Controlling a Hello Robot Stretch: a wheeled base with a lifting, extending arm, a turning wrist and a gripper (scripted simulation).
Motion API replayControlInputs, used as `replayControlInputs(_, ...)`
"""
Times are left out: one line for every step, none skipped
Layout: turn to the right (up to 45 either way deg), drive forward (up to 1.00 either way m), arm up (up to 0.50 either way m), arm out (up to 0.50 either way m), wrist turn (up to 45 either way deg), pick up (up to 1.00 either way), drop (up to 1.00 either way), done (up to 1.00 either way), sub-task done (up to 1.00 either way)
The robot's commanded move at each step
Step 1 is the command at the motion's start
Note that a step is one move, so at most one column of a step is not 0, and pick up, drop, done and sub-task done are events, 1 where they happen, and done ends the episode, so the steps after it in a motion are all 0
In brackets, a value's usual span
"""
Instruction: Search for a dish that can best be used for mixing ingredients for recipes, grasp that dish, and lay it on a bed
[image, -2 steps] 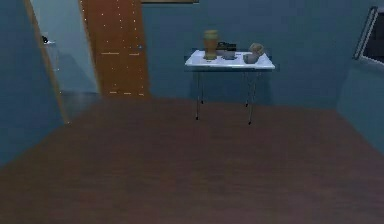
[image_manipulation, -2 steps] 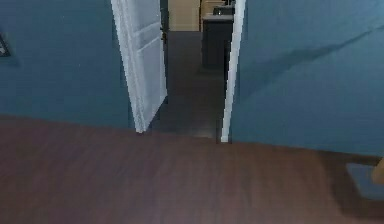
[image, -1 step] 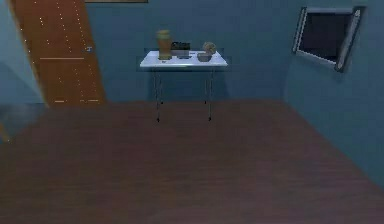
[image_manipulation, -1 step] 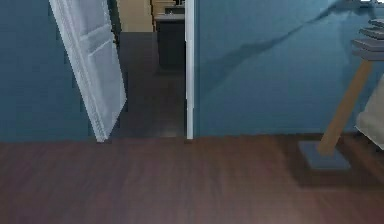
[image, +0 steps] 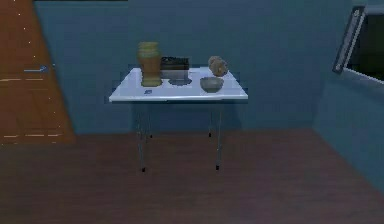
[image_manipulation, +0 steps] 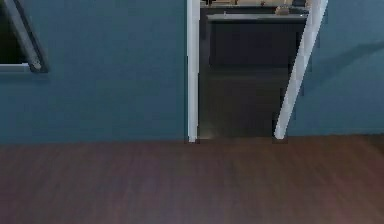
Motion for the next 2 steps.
replayControlInputs(0.0,0.65,0.00,0.00,0.0,0.00,0.00,0.00,0.00)
replayControlInputs(-45.0,0.00,0.00,0.00,0.0,0.00,0.00,0.00,0.00)
